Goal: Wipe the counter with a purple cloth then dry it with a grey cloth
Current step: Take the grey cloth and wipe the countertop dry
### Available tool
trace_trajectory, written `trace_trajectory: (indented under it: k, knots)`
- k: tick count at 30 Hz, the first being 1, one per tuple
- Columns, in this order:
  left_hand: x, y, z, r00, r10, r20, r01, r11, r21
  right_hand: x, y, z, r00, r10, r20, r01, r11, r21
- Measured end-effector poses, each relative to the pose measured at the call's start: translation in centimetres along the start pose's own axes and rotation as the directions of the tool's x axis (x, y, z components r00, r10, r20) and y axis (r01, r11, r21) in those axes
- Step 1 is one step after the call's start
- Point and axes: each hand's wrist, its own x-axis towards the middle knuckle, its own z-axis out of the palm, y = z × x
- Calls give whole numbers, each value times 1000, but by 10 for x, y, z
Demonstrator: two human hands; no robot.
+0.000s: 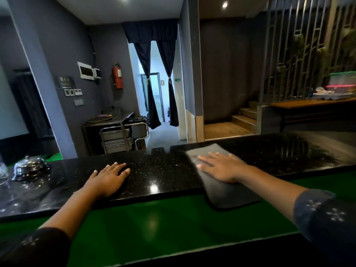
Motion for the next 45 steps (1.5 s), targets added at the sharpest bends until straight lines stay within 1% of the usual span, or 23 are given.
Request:
trace_trajectory:
  k: [2,3,5,6,7,8,10,12,14,17,24,26,28,29,31,33,34,36,38,39,40,42,45]
  knots:
    - [-4,7,-5,998,-56,-6,56,997,62,-6,43,-7,991,131,-29,-131,991,2]
    - [-6,12,-9,997,-80,-21,82,986,144,-7,56,-10,981,188,-43,-187,982,14]
    - [-8,29,-16,995,-71,-77,92,944,317,-7,62,-12,967,251,-38,-250,968,34]
    - [-10,43,-17,993,-43,-106,76,938,337,-8,59,-12,968,251,-29,-250,968,37]
    - [-9,61,-16,992,-15,-125,52,953,297,-11,54,-11,972,232,-18,-232,972,38]
    - [-7,80,-12,992,4,-124,22,977,210,-18,49,-9,981,196,-15,-195,980,33]
    - [-2,119,-1,997,29,-66,-29,1000,4,-35,45,-2,996,86,-32,-86,996,4]
    - [4,143,14,999,35,-14,-36,997,-70,-49,47,1,999,-1,-42,0,1000,-16]
    - [11,148,22,1000,16,9,-16,997,-70,-45,52,0,1000,-26,-13,26,999,-29]
    - [15,145,24,1000,-2,18,3,999,-48,-12,49,-3,999,-37,32,37,999,-11]
    - [23,141,25,1000,7,7,-7,999,-46,99,-19,-2,999,-50,20,50,999,6]
    - [25,138,26,1000,19,0,-19,999,-29,116,-15,-1,994,-110,10,110,994,5]
    - [23,137,26,1000,20,4,-20,999,-41,127,11,-3,990,-144,-9,144,989,-23]
    - [23,137,26,1000,20,1,-19,999,-45,131,32,-5,994,-106,-15,105,994,-24]
    - [23,138,26,1000,27,-3,-27,999,-45,135,84,-13,998,56,-26,-56,998,-13]
    - [23,138,26,1000,27,-4,-27,999,-43,131,132,-22,977,212,-16,-212,977,-15]
    - [22,138,26,1000,24,-6,-24,999,-42,127,148,-25,966,259,-6,-259,965,-23]
    - [21,140,27,1000,19,-5,-19,999,-48,120,159,-29,950,313,9,-313,950,-26]
    - [21,142,26,1000,13,-4,-13,999,-50,116,142,-27,943,332,6,-332,943,-23]
    - [21,143,25,1000,10,-3,-11,999,-47,113,127,-26,950,313,-3,-313,950,-20]
    - [21,143,25,1000,7,1,-7,999,-48,111,110,-23,965,261,-15,-261,965,-19]
    - [20,144,24,1000,1,7,0,999,-50,100,72,-15,994,101,-32,-101,995,-17]
    - [17,143,21,1000,2,16,-1,999,-54,74,24,-5,994,-104,10,105,994,-26]
